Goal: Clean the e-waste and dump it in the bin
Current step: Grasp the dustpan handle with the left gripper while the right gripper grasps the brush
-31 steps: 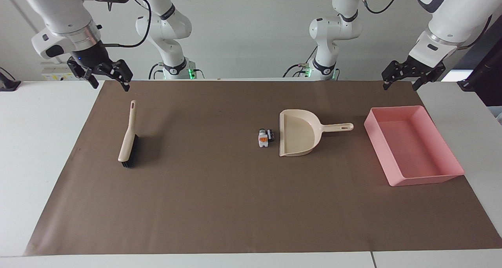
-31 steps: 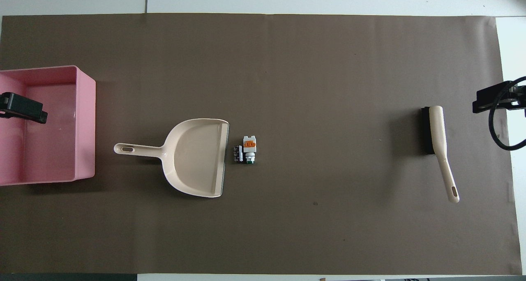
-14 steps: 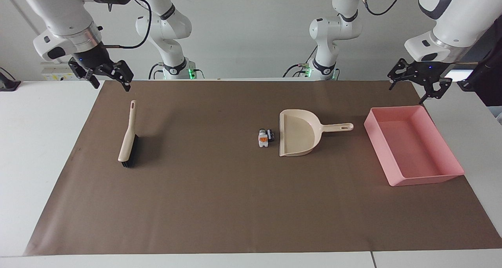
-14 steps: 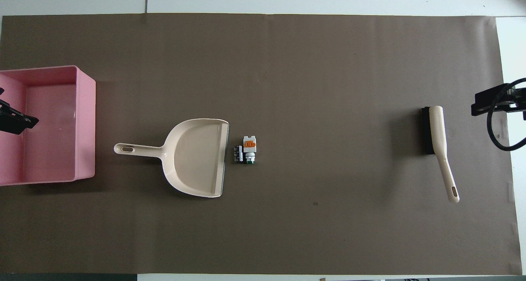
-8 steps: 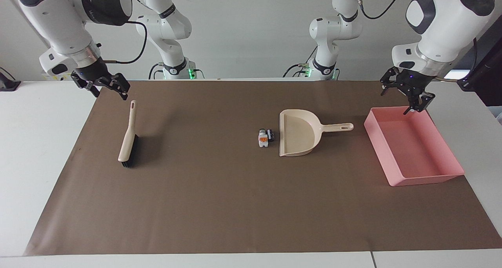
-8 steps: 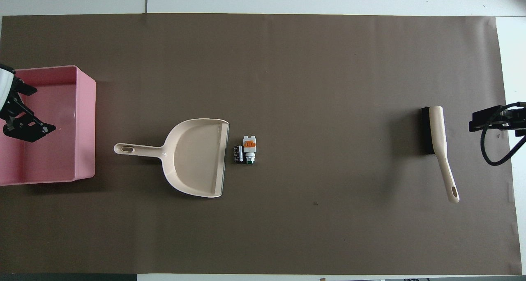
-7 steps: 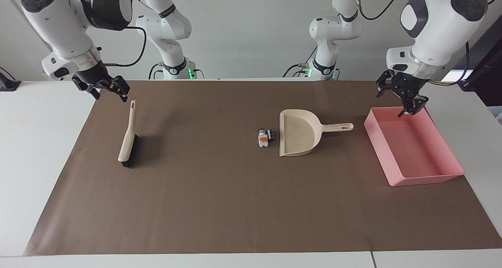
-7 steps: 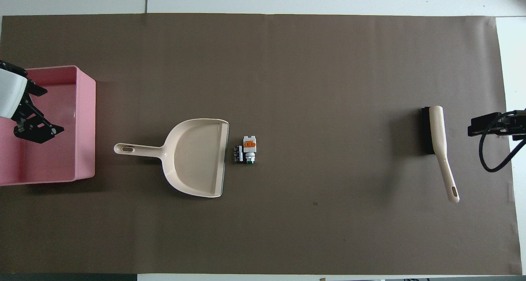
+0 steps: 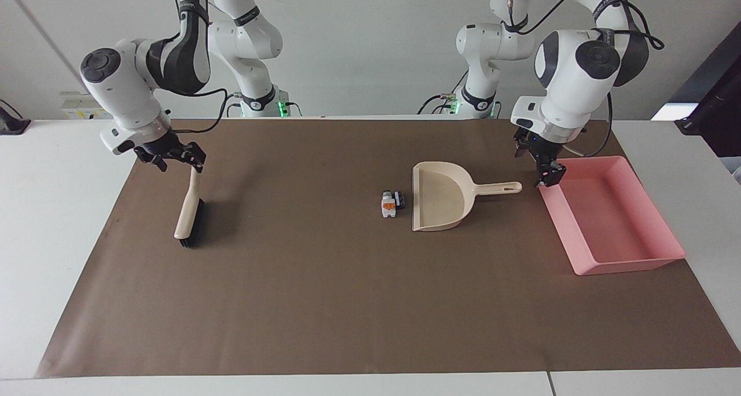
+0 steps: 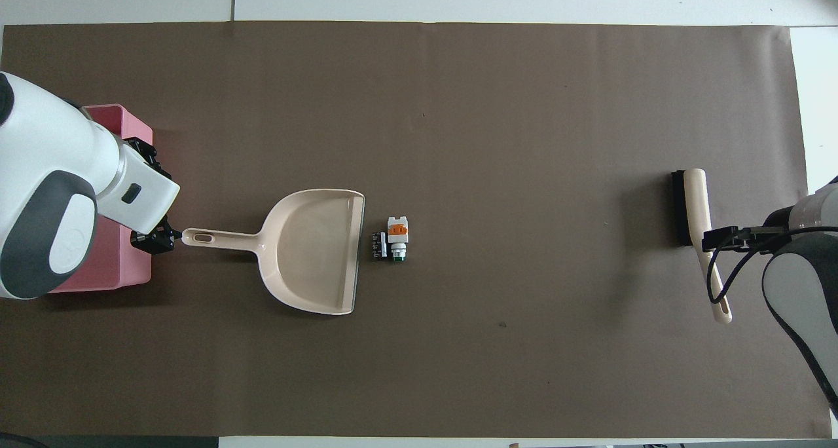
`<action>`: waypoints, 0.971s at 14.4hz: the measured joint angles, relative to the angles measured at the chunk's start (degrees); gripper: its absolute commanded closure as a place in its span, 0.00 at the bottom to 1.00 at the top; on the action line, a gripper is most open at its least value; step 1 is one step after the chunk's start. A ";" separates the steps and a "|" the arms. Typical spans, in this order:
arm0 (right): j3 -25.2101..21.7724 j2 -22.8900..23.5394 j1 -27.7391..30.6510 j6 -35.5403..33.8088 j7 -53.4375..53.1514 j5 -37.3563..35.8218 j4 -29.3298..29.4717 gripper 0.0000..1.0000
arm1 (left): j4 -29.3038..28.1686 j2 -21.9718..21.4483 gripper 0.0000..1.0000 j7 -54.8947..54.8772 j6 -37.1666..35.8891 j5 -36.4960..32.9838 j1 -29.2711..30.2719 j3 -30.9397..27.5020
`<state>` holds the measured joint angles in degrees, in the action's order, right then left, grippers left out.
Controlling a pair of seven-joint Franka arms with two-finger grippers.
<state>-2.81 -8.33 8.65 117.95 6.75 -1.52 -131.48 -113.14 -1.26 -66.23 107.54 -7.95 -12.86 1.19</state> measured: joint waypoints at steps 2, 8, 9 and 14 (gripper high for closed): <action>0.00 0.04 0.15 2.64 0.51 0.00 -2.80 0.01 | -4.56 0.03 0.05 0.44 4.37 -4.32 -2.77 0.09; -0.01 0.69 2.33 10.40 2.38 1.08 -9.09 0.02 | -13.58 0.02 0.07 4.42 13.15 -12.29 -5.80 0.09; -0.01 0.69 2.43 10.44 2.39 1.51 -9.38 0.02 | -14.81 0.03 0.08 5.46 14.35 -12.73 -6.28 0.08; -0.01 0.69 2.53 10.44 2.39 2.29 -9.58 0.06 | -18.20 0.44 0.11 10.52 16.25 -15.92 -9.07 0.12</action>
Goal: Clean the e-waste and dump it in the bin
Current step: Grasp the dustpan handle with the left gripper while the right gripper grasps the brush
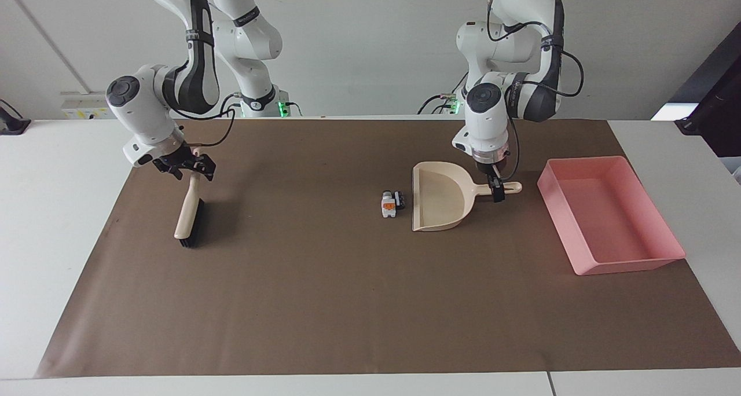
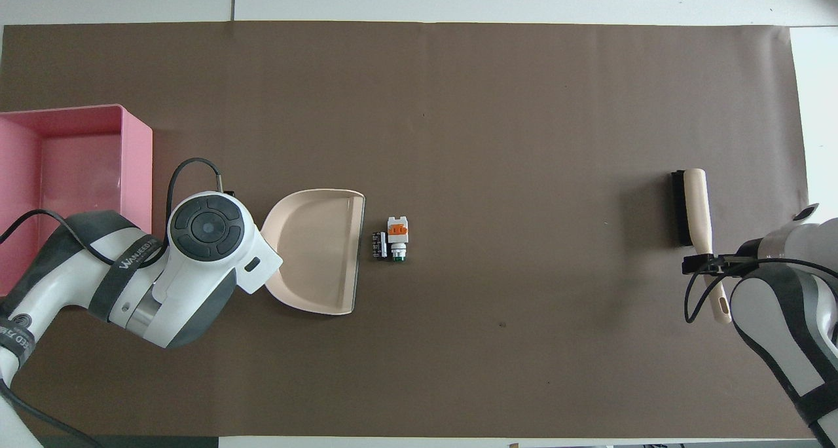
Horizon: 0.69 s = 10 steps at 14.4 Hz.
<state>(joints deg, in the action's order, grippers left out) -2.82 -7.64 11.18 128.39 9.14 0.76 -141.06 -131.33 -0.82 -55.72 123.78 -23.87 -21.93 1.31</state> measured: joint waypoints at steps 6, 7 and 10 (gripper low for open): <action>0.00 0.00 0.00 0.02 0.00 0.11 0.00 0.53 | -0.67 0.04 0.21 0.68 0.27 -0.19 -0.40 0.00; 0.00 0.00 0.00 0.02 0.00 0.18 0.00 0.74 | -0.72 0.05 0.25 0.70 0.28 -0.20 -0.40 0.00; 0.01 0.01 0.02 0.06 0.00 2.18 0.09 1.00 | -0.96 0.13 0.50 0.86 0.31 -0.21 -0.40 0.00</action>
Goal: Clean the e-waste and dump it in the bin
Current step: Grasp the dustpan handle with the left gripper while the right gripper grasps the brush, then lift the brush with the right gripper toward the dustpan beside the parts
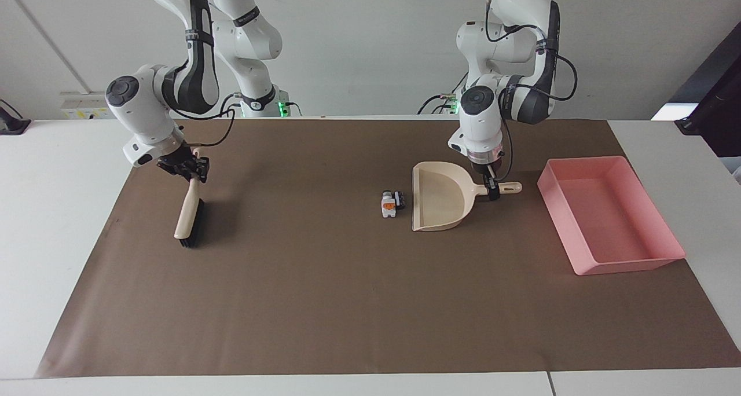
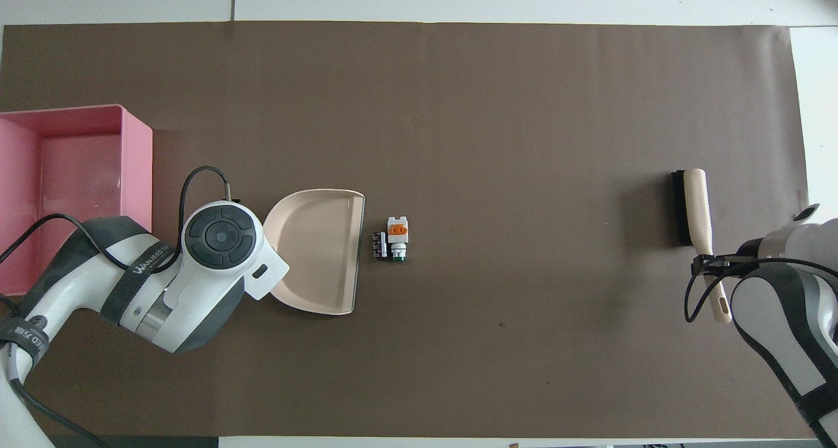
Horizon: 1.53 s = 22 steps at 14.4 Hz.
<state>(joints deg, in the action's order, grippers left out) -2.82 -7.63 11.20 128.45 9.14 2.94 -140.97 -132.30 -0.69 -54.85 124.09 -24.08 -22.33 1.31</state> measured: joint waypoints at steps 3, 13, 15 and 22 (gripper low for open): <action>0.00 0.03 0.01 0.03 0.00 1.92 0.65 1.00 | -0.03 0.00 0.85 0.34 0.00 -0.02 0.00 0.00; 0.91 1.53 -10.21 -14.08 -6.66 -0.34 13.52 1.00 | 6.37 -0.09 1.00 0.63 -6.85 -1.34 -0.07 -0.04; 1.10 1.86 -16.30 -15.39 -10.00 -1.90 13.62 1.00 | 7.87 0.10 1.00 0.63 -10.64 -3.15 -0.63 -0.03; 1.46 2.54 -33.07 -17.20 -22.04 -6.73 13.68 1.00 | 11.06 6.94 1.00 2.77 -13.00 -6.40 -5.15 -0.08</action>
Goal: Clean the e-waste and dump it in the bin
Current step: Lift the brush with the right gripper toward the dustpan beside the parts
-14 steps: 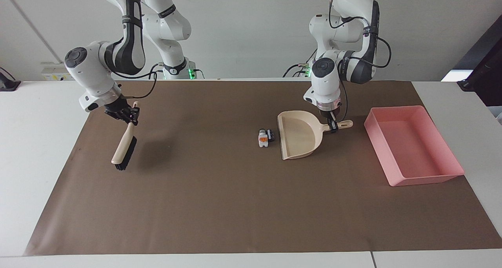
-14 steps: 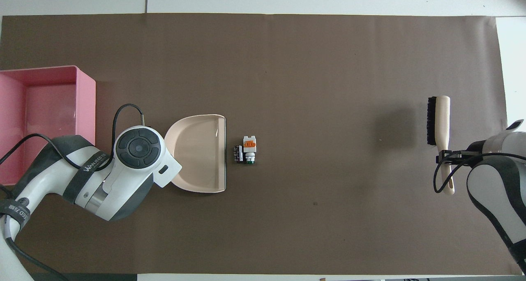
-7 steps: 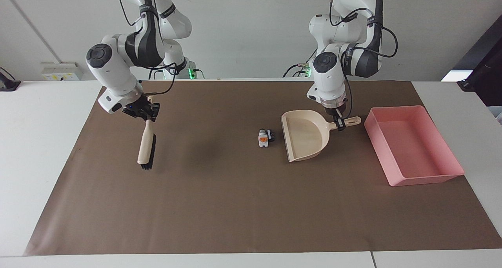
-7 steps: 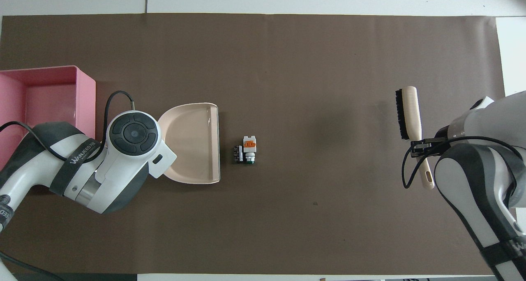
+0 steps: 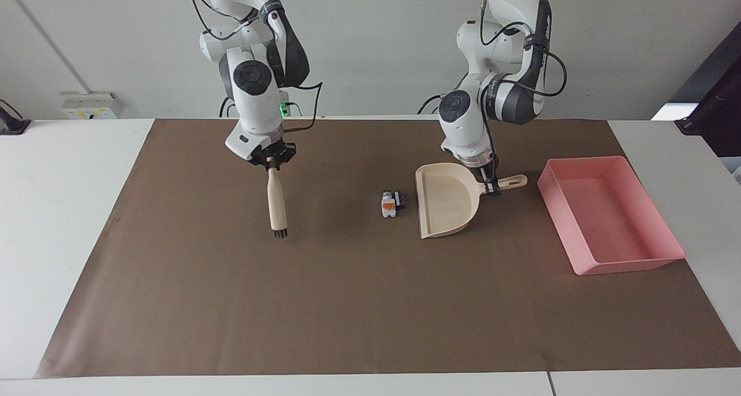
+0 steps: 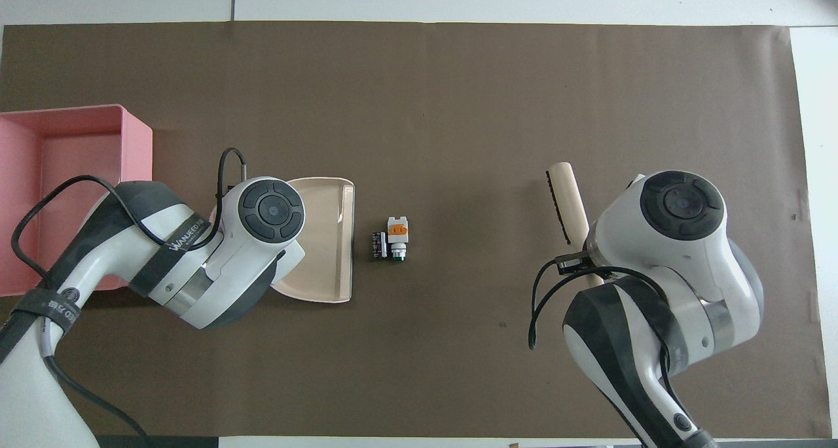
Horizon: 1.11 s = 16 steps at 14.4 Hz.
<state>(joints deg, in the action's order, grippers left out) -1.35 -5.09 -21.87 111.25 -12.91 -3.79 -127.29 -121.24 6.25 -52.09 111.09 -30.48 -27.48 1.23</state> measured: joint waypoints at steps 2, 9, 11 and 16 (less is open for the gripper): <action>0.01 0.79 -4.20 0.08 -3.72 -0.01 0.57 1.00 | 1.29 2.21 1.00 2.04 -0.89 -0.32 -1.37 -0.01; 0.10 3.89 -14.25 0.12 -14.94 0.43 3.87 1.00 | 1.73 2.85 1.00 4.04 -2.14 -0.67 -2.60 -0.01; 0.12 5.30 -16.10 0.27 -16.72 0.69 4.89 1.00 | 1.73 2.85 1.00 4.31 -2.35 -0.67 -2.69 -0.01; 0.12 8.12 -17.14 2.83 -17.16 2.94 7.25 1.00 | 1.75 2.85 1.00 4.66 -2.63 -0.67 -2.79 -0.01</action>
<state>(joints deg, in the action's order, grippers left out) -1.23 3.03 -39.01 114.08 -30.07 -0.86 -120.04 -119.49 9.10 -47.43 108.47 -31.15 -30.27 1.22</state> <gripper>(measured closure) 0.744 0.678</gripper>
